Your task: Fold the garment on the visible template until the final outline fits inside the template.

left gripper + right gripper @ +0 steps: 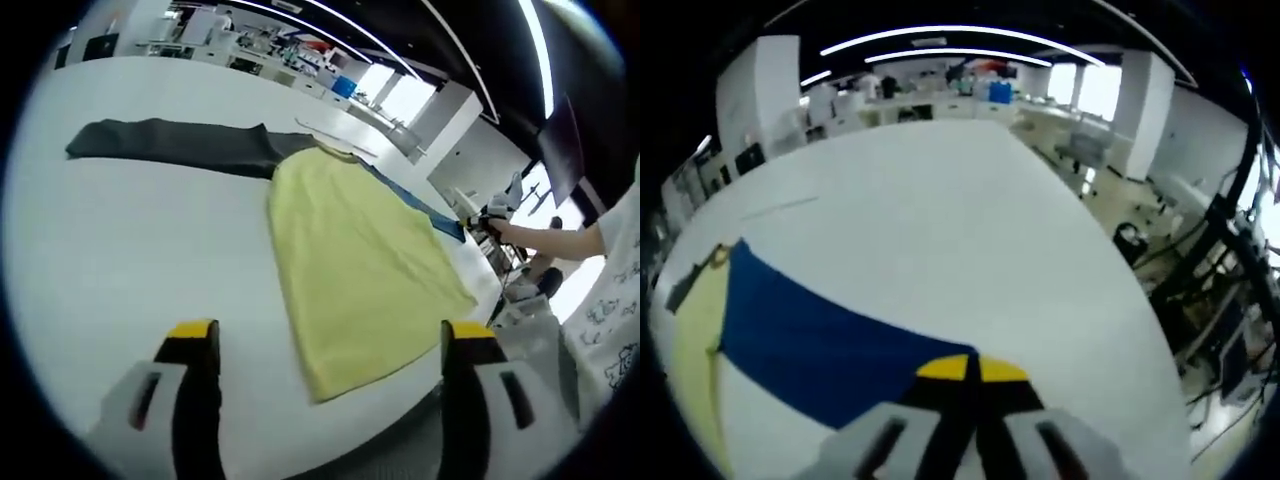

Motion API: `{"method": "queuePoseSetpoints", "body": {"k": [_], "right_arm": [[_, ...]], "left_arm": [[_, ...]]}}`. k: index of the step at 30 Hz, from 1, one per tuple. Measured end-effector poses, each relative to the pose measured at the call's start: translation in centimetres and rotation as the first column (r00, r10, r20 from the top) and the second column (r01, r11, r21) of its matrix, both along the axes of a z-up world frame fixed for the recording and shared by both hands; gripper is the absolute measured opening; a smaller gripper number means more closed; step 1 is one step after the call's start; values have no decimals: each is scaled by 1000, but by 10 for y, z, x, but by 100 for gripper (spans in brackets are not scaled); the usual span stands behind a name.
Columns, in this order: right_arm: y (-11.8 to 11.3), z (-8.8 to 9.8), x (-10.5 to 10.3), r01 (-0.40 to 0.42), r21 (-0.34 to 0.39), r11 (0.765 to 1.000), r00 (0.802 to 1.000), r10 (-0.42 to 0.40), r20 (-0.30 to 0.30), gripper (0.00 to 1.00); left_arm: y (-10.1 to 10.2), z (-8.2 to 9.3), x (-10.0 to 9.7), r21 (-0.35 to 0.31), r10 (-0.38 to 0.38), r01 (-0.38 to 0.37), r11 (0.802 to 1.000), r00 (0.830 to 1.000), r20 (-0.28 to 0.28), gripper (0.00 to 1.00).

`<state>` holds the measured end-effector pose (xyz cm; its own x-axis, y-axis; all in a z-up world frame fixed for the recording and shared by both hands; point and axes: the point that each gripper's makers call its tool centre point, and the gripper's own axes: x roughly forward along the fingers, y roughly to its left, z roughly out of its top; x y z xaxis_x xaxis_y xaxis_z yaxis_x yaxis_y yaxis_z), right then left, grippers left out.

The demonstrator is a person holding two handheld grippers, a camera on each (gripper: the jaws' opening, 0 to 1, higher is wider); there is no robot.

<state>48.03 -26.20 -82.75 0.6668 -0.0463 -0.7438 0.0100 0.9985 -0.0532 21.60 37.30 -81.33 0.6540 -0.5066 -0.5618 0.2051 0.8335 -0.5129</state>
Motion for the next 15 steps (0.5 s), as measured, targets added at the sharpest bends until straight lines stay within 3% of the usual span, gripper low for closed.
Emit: {"method": "queuePoseSetpoints", "body": {"k": [15], "right_arm": [[-7,2,6,11,19,1000,1000,-11,-3,0]], "left_arm": [[-4,6,7,-11,-1,1,1000,1000,22,89]]}}
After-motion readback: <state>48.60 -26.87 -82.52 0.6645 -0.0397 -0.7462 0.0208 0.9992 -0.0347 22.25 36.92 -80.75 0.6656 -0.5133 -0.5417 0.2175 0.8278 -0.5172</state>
